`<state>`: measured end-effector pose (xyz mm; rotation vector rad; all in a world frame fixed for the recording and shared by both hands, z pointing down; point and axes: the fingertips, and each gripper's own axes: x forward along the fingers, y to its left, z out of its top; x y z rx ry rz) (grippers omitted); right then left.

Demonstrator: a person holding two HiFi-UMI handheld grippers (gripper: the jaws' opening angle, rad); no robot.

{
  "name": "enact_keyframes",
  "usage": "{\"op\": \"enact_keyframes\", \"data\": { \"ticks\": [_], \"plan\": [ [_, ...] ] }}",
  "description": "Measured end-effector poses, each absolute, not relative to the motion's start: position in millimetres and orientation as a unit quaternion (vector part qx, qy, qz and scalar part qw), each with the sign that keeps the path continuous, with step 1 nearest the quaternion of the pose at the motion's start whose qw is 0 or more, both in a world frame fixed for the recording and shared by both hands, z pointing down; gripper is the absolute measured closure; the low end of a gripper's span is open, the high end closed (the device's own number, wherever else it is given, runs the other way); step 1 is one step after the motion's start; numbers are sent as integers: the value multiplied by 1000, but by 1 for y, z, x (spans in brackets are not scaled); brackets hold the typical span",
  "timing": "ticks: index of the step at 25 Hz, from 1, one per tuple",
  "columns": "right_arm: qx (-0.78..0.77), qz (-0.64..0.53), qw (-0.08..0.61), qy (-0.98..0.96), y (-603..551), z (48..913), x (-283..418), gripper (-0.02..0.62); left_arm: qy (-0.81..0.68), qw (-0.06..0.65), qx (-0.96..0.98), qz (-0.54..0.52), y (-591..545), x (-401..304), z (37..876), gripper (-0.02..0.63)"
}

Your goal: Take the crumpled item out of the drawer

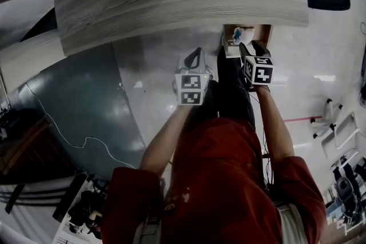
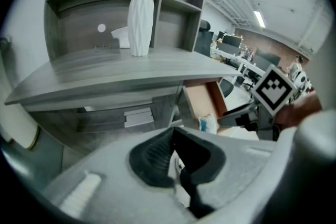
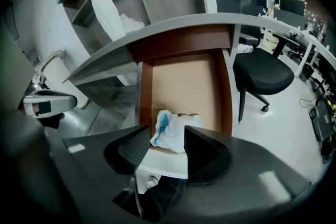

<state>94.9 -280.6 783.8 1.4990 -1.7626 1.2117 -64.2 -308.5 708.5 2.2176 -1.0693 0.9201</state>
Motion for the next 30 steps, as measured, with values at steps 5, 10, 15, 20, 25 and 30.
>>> {"op": "enact_keyframes", "data": {
  "ticks": [5, 10, 15, 20, 25, 30],
  "plan": [
    [550, 456, 276, -643, -288, 807, 98, 394, -391, 258, 812, 347, -312, -61, 724, 609],
    [533, 462, 300, -642, -293, 826, 94, 376, -386, 260, 813, 352, -315, -55, 733, 609],
    [519, 457, 333, -641, -297, 838, 94, 376, -389, 268, 803, 363, -313, -56, 741, 609],
    [516, 458, 353, -632, -300, 850, 98, 376, -390, 277, 799, 365, -309, -56, 748, 609],
    [516, 462, 361, -624, -302, 857, 96, 394, -395, 285, 792, 368, -305, -58, 753, 609],
    [517, 453, 372, -624, -301, 858, 96, 449, -393, 286, 793, 367, -303, -57, 753, 609]
  ]
}}
